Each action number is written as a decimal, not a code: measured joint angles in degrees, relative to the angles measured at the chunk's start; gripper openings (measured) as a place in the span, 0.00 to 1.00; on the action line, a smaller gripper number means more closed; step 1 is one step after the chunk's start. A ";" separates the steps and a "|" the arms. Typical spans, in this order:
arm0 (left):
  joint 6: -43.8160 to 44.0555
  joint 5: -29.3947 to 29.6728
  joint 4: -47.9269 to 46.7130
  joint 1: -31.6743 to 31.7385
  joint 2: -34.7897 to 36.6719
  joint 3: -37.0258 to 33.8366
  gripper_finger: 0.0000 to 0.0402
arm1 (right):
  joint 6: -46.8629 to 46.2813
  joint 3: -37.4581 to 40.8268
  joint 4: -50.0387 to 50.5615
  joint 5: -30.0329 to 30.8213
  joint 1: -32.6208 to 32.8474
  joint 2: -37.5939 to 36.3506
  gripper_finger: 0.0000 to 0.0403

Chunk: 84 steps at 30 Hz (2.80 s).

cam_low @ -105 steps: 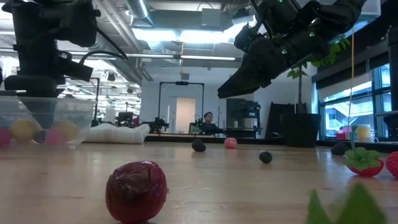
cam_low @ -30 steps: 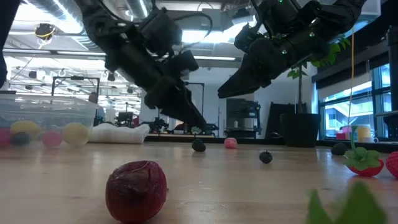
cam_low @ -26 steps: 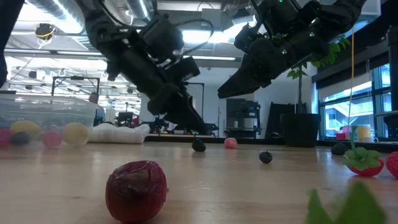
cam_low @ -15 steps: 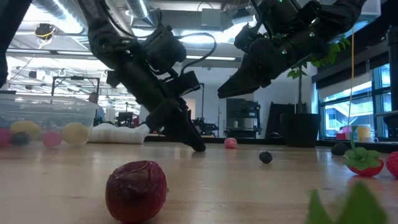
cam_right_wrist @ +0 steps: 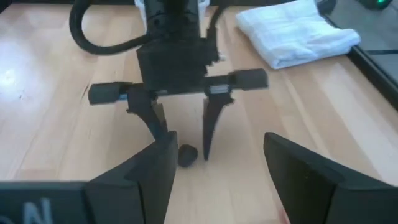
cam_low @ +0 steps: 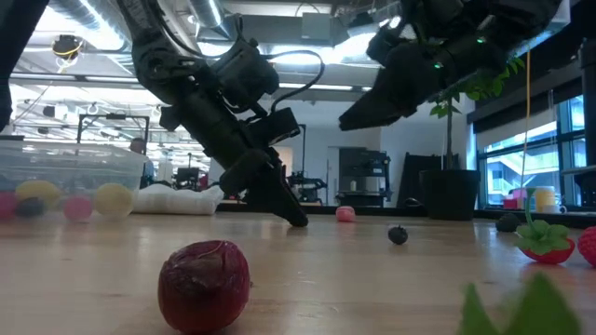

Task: Pick and placing Produce into tupperware
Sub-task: Put the left black berry into the transparent bin

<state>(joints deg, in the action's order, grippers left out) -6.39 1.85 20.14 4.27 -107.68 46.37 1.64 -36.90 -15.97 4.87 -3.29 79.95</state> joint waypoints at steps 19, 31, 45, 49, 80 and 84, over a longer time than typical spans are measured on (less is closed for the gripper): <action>-0.22 0.20 0.24 0.00 0.00 0.00 0.34 | -4.06 30.52 -22.20 0.06 -0.68 -23.70 0.60; -0.29 0.42 0.29 0.00 0.04 0.00 0.25 | -4.57 33.86 -28.47 0.06 -0.68 -23.91 0.60; -0.20 -0.13 -5.40 -0.04 5.20 -0.02 0.22 | -4.58 33.85 -28.44 0.06 -0.68 -23.88 0.60; -0.18 0.00 -12.79 -0.04 10.46 -0.02 0.22 | -4.61 33.85 -28.41 0.06 -0.68 -23.88 0.60; 27.30 7.08 -76.74 -0.06 53.51 -0.02 0.02 | -5.87 33.85 -27.89 0.06 -0.68 -23.81 0.60; 27.27 5.75 -76.73 -0.04 53.51 -0.02 0.06 | -5.87 33.85 -27.89 0.06 -0.68 -23.81 0.60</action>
<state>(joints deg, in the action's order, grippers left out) 20.88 7.59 -56.59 4.23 -54.17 46.35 -4.23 -3.05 -43.86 4.93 -3.97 56.14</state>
